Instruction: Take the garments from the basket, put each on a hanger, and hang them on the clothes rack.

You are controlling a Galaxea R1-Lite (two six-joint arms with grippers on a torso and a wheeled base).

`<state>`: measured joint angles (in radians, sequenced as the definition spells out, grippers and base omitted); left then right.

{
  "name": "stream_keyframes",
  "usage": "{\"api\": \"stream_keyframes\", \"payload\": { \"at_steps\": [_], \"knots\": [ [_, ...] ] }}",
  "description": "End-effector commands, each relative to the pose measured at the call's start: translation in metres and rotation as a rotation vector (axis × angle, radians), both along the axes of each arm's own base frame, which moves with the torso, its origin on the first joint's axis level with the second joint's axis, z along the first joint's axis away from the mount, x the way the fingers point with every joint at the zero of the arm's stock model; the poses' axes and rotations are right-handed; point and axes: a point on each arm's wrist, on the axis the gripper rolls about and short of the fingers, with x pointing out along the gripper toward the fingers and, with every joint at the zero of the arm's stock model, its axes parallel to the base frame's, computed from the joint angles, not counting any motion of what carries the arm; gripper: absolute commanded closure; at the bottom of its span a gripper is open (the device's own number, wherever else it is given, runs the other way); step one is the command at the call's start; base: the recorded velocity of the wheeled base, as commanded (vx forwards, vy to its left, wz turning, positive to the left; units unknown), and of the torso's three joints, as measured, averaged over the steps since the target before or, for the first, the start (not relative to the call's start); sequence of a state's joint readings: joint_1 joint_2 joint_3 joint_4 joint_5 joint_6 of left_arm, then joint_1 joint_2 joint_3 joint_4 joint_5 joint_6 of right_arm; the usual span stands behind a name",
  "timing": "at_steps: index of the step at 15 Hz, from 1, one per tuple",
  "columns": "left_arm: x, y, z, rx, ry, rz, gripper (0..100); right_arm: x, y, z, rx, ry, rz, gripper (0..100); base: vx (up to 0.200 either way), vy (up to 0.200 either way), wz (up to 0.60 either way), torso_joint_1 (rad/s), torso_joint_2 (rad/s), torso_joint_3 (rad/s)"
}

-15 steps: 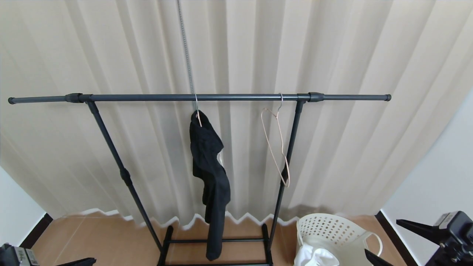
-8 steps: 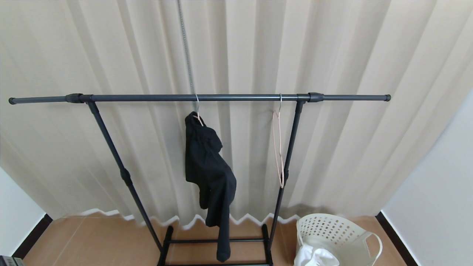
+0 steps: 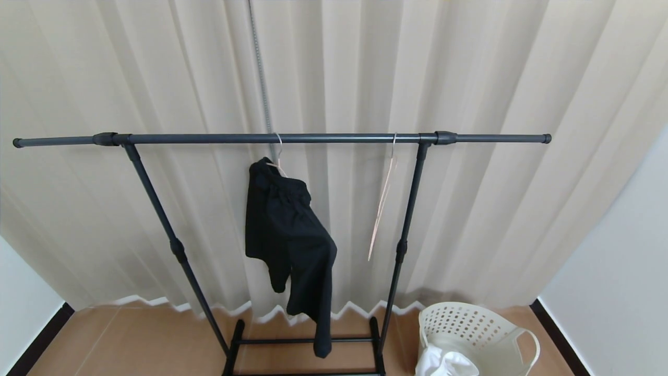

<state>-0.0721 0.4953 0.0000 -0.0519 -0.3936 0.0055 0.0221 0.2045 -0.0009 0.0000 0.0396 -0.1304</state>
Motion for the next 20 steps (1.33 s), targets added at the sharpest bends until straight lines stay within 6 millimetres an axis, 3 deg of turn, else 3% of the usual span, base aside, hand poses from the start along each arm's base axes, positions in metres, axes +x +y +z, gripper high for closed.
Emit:
{"api": "stream_keyframes", "payload": {
  "at_steps": [1, 5, 8, 9, 11, 14, 20],
  "knots": [
    [-0.014, 0.001, 0.001, -0.005, -0.17, 0.042, 0, -0.009, 0.001, -0.001, 0.011, -0.116, -0.091, 0, 0.0, 0.0, 0.0, 0.0, 0.0, 0.0],
    [-0.02, 0.001, 0.001, 0.027, -0.265, 0.206, 0, -0.009, 0.001, -0.001, 0.038, -0.114, -0.117, 0, 0.0, 0.0, 0.0, 0.0, 0.0, 0.0],
    [-0.022, 0.002, 0.001, -0.047, -0.243, -0.016, 0, -0.009, 0.001, -0.001, 0.05, -0.116, -0.119, 0, 0.0, 0.0, 0.0, 0.0, 0.0, 0.0],
    [-0.026, 0.003, 0.001, -0.051, -0.292, -0.02, 0, -0.009, 0.001, -0.001, 0.055, -0.126, -0.099, 0, 0.0, 0.0, 0.0, 0.0, 0.0, 0.0],
    [-0.032, 0.004, 0.001, -0.022, -0.404, 0.175, 0, -0.016, 0.0, -0.003, 0.086, -0.207, -0.038, 0, 0.0, 0.0, 0.0, 0.0, 0.0, 0.0],
    [-0.033, 0.009, 0.001, 0.065, -0.431, 0.474, 0, -0.016, 0.0, -0.002, 0.113, -0.207, -0.039, 0, 0.0, 0.0, 0.0, 0.0, 0.0, 0.0],
    [-0.04, 0.01, -0.007, 0.074, -0.418, 0.467, 0, -0.016, 0.0, -0.002, 0.112, -0.207, -0.037, 0, 0.0, 0.0, 0.0, 0.0, 0.0, 0.0]
  ]
}}
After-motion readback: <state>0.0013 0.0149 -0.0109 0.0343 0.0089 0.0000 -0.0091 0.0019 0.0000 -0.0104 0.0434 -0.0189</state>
